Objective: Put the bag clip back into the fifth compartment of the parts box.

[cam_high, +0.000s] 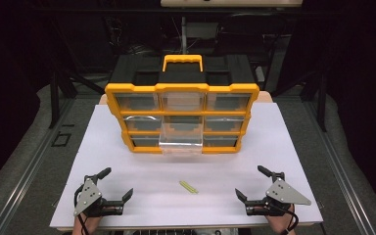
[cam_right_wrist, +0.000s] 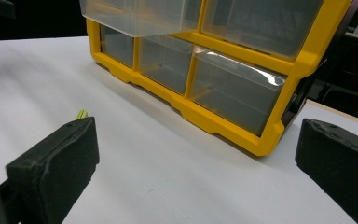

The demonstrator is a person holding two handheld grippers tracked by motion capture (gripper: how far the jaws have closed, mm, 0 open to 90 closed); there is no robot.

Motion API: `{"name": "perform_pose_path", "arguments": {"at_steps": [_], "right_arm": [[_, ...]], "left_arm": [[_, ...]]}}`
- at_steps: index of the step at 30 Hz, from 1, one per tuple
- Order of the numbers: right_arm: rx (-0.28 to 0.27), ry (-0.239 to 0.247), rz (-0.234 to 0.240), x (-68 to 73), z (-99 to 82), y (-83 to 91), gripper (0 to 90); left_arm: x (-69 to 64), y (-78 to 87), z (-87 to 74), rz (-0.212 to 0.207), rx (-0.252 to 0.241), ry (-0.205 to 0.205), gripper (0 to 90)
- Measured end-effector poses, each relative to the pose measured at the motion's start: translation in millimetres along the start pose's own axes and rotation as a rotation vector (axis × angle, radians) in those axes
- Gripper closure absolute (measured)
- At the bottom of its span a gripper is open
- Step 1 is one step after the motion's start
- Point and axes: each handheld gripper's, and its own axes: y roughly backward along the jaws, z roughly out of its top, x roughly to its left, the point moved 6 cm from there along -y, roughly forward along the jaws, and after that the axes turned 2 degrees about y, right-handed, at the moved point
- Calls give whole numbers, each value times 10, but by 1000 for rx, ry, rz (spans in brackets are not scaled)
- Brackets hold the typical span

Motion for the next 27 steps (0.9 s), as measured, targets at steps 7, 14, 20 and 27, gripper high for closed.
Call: {"name": "perform_pose_path", "arguments": {"at_steps": [7,14,20,27], "right_arm": [[27,-9,1,21,-8,-34,0],[59,-14,9,59,1,-121,0],[94,-11,30,118,8,-229,0],[134,-16,58,179,26,-377,0]], "left_arm": [[6,-4,-4,5,6,-1,0],[13,-11,-4,10,7,6,0],[17,-22,-10,10,16,1,0],[20,-26,-12,11,19,1,0]]}}
